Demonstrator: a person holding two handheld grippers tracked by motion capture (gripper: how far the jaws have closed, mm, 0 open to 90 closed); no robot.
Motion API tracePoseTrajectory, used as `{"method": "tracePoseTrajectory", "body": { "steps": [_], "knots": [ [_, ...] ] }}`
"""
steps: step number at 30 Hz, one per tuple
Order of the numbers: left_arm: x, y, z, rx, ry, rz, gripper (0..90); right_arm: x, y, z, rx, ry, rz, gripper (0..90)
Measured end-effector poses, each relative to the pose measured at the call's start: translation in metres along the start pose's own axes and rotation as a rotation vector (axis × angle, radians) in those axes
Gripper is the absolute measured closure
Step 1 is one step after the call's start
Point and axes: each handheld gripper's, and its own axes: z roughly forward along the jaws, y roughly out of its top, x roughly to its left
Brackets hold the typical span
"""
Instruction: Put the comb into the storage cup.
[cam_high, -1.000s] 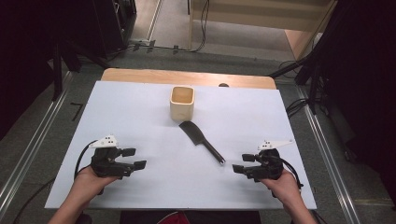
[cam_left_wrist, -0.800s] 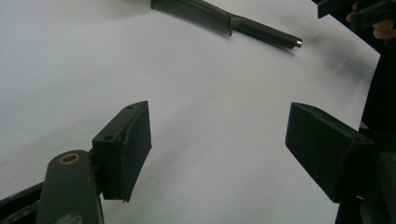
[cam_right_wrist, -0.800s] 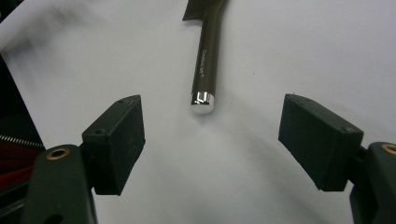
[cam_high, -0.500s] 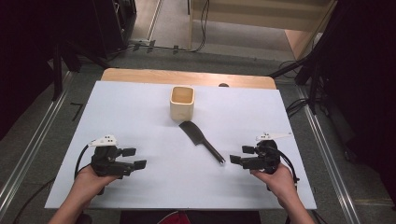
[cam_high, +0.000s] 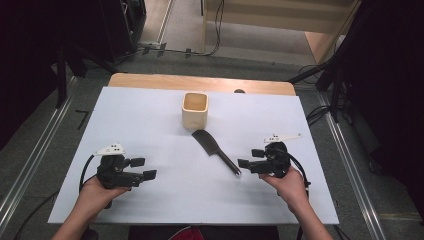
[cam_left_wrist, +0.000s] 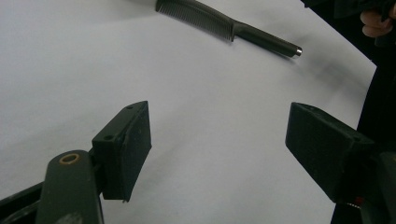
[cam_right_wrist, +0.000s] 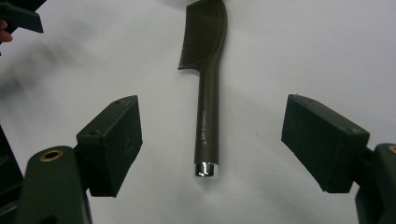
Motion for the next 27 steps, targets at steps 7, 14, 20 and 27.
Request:
{"method": "tracePoseTrajectory", "body": {
  "steps": [7,14,20,27],
  "knots": [
    [0.000,0.000,-0.001,0.003,0.002,-0.001,24.0,0.005,0.009,0.009,-0.002,-0.005,-0.003,19.9],
    [0.000,0.001,-0.001,0.003,0.003,-0.002,24.0,0.009,0.013,0.017,0.006,-0.023,-0.012,20.0],
    [0.000,0.001,-0.001,0.002,-0.002,-0.002,24.0,0.013,0.020,0.026,0.008,-0.043,-0.014,20.0],
    [0.000,0.001,-0.001,0.000,-0.005,-0.005,24.1,0.017,0.023,0.033,0.007,-0.068,-0.022,19.8]
  ]
}}
